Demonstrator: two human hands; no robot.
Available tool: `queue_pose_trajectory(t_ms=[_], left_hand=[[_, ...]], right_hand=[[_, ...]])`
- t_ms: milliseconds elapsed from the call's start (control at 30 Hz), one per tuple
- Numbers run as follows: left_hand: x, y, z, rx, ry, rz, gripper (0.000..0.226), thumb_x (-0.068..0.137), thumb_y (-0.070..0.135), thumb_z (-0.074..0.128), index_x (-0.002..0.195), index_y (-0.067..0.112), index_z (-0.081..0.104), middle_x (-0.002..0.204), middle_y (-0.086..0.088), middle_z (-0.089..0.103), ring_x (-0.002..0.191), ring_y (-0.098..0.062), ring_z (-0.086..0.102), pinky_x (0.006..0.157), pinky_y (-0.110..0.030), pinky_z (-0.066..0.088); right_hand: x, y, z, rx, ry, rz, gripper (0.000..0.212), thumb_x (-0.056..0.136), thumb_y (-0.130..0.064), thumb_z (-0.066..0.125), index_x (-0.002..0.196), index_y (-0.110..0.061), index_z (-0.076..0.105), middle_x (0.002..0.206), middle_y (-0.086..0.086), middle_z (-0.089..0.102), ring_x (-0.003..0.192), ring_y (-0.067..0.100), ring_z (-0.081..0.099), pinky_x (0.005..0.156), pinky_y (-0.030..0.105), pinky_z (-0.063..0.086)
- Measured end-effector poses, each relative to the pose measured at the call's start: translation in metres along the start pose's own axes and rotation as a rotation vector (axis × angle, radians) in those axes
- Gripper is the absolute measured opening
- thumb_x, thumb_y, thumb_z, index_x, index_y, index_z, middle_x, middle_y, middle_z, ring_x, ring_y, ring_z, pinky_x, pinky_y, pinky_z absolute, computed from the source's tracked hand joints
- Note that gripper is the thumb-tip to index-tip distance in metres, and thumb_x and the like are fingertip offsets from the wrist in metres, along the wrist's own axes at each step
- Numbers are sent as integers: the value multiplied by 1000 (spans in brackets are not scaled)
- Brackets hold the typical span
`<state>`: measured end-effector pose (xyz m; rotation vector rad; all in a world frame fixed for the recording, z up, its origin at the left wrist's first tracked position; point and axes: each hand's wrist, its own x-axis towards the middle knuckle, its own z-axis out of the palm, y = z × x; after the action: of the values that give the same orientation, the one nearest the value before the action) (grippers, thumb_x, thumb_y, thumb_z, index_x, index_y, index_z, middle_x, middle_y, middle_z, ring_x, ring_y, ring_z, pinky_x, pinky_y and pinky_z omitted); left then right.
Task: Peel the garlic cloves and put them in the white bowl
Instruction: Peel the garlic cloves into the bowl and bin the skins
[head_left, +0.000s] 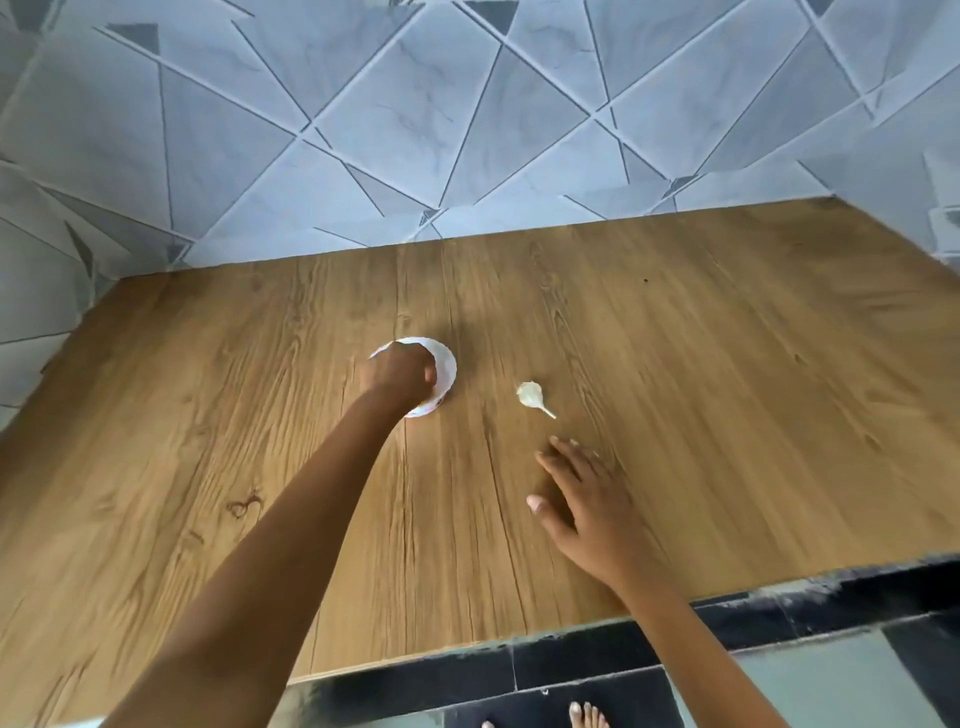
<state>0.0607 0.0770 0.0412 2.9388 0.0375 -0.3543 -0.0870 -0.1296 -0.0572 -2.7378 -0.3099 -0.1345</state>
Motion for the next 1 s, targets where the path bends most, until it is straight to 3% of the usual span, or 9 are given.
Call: queue_pose_trajectory(t_ms=[67,133,233,333,433,600,733,833,1000], left_hand=[[0,-2,-2,-17,12,3,21,82,-3,48,64,5,55,68,-3,55,77,-23,62,73,-28,49],[-1,-3,0,-103,176,24,17,87,8,50,85,5,67,89,-4,67,87,-24,65,75,-30,49],[-16,22,7,-253,346,297,18,85,9,57,92,15,72,93,-2,72,85,-24,65,72,-32,51],[-18,61,23,-215,200,563,30,83,1,59,107,15,71,108,-6,70,99,-25,64,86,-36,50],[-3,79,44,40,68,619,42,85,0,55,124,16,62,130,-3,58,120,-21,53,99,-32,40],[-2,77,50,-68,85,558,22,83,9,66,104,13,70,107,-7,65,97,-20,59,80,-32,46],[-12,65,56,-530,159,444,30,65,11,85,91,8,69,85,1,66,74,-16,60,70,-30,51],[-27,66,62,-707,208,452,28,64,6,85,86,10,68,77,4,65,69,-13,61,65,-21,51],[-39,62,62,-802,151,423,16,75,9,78,90,11,72,83,1,72,75,-13,67,72,-25,55]], right_hand=[[0,1,2,27,10,-16,60,91,-56,30,138,-21,45,149,2,36,140,21,30,114,42,19],[-1,2,1,118,46,-14,58,90,-54,33,134,-20,49,146,2,41,138,20,33,113,43,24],[2,0,-9,393,134,60,52,90,-50,41,129,-18,55,135,-2,51,127,12,44,108,33,35],[10,4,-22,550,189,130,39,94,-33,54,130,-17,52,129,-7,53,119,2,46,100,12,34],[21,12,-30,637,184,206,39,95,-23,55,133,-16,49,126,-10,51,116,2,46,96,15,35],[38,23,-39,889,104,332,39,95,-13,54,133,-13,49,129,-5,54,113,3,52,86,5,40],[54,23,-45,1156,25,444,36,93,-12,56,130,-14,53,120,-4,61,108,7,57,89,17,46],[66,18,-46,1394,-71,501,29,92,-13,58,121,-7,60,102,3,68,97,11,65,97,32,49],[74,16,-43,1462,-60,513,26,91,-8,58,116,0,62,100,8,69,90,13,68,81,23,56]])
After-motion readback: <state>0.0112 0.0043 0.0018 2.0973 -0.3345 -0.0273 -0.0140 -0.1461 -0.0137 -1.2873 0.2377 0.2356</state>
